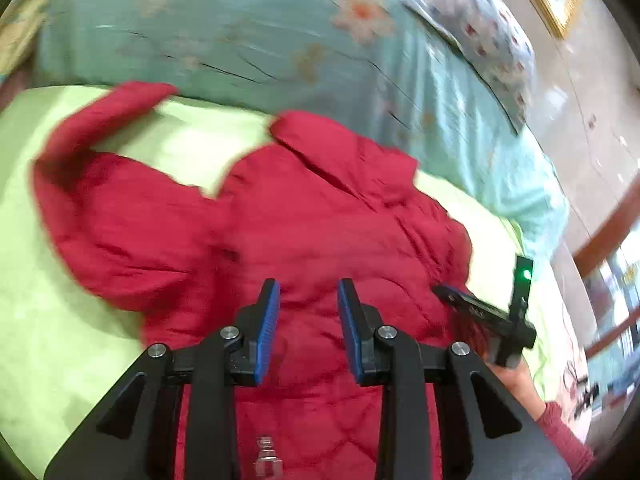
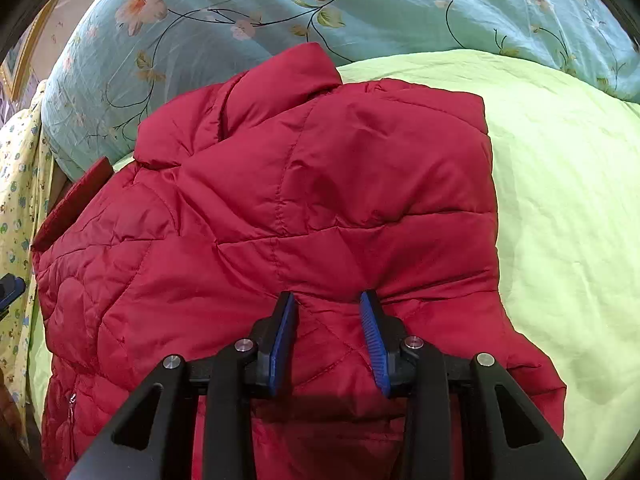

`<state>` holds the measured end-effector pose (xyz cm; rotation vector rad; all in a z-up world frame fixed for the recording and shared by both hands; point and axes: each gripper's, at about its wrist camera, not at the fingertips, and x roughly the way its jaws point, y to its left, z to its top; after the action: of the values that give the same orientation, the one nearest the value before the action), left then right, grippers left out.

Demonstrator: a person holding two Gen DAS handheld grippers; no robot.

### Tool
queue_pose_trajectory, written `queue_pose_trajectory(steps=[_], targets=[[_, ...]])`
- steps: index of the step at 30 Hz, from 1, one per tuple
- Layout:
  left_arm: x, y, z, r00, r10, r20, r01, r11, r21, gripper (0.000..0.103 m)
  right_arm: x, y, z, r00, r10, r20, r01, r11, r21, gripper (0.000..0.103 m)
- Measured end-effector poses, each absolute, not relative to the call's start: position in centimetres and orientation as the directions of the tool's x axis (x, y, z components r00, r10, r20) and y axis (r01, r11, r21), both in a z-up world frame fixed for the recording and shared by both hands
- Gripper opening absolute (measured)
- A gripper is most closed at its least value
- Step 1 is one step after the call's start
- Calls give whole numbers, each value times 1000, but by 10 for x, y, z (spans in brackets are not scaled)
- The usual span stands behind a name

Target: Fold large clothes

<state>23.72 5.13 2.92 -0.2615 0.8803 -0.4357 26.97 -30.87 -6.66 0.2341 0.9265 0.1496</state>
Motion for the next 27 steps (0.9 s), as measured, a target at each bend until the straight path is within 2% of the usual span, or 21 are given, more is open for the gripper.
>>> queue_pose_trajectory(steps=[5, 7, 10, 12, 15, 18, 21, 27], targets=[[265, 8, -17, 505, -352, -788, 255, 933, -253, 27, 268, -309, -63, 597, 231, -768, -26, 963, 269, 36], [276, 10, -43, 475, -332, -815, 233, 940, -247, 27, 257, -306, -51, 626, 226, -746, -34, 964, 264, 38], [278, 17, -57, 471, -366, -803, 222, 930, -293, 27, 242, -287, -30, 662, 243, -709, -104, 967, 234, 38], [278, 16, -56, 473, -358, -805, 226, 932, -282, 27, 239, -271, -24, 659, 260, -706, -155, 965, 211, 39], [275, 12, -55, 482, -335, -810, 238, 939, -248, 27, 245, -242, -31, 615, 267, -742, -219, 962, 165, 43], [274, 16, -57, 480, -347, -805, 250, 934, -253, 27, 254, -227, -56, 580, 191, -792, -208, 975, 83, 43], [274, 20, -59, 475, -372, -797, 249, 926, -284, 27, 261, -231, -77, 557, 201, -806, -194, 975, 109, 44], [270, 17, -60, 485, -370, -792, 254, 927, -277, 27, 266, -239, -80, 537, 245, -807, -175, 969, 177, 44]])
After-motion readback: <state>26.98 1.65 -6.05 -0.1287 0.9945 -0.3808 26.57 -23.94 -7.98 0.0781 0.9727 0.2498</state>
